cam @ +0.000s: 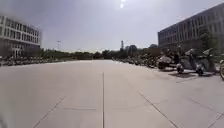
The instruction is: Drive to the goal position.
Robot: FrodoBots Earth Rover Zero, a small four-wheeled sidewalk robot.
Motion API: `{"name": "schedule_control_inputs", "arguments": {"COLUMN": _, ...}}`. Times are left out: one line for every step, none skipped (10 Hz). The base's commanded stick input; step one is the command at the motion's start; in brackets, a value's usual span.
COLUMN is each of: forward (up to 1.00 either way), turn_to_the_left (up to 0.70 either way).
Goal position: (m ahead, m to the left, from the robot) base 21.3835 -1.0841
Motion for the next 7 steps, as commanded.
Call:
{"name": "schedule_control_inputs", "arguments": {"forward": 1.0, "turn_to_the_left": 0.0}}
{"name": "schedule_control_inputs", "arguments": {"forward": 1.0, "turn_to_the_left": 0.0}}
{"name": "schedule_control_inputs", "arguments": {"forward": 1.0, "turn_to_the_left": 0.0}}
{"name": "schedule_control_inputs", "arguments": {"forward": 1.0, "turn_to_the_left": 0.0}}
{"name": "schedule_control_inputs", "arguments": {"forward": 1.0, "turn_to_the_left": 0.0}}
{"name": "schedule_control_inputs", "arguments": {"forward": 1.0, "turn_to_the_left": 0.0}}
{"name": "schedule_control_inputs", "arguments": {"forward": 1.0, "turn_to_the_left": 0.0}}
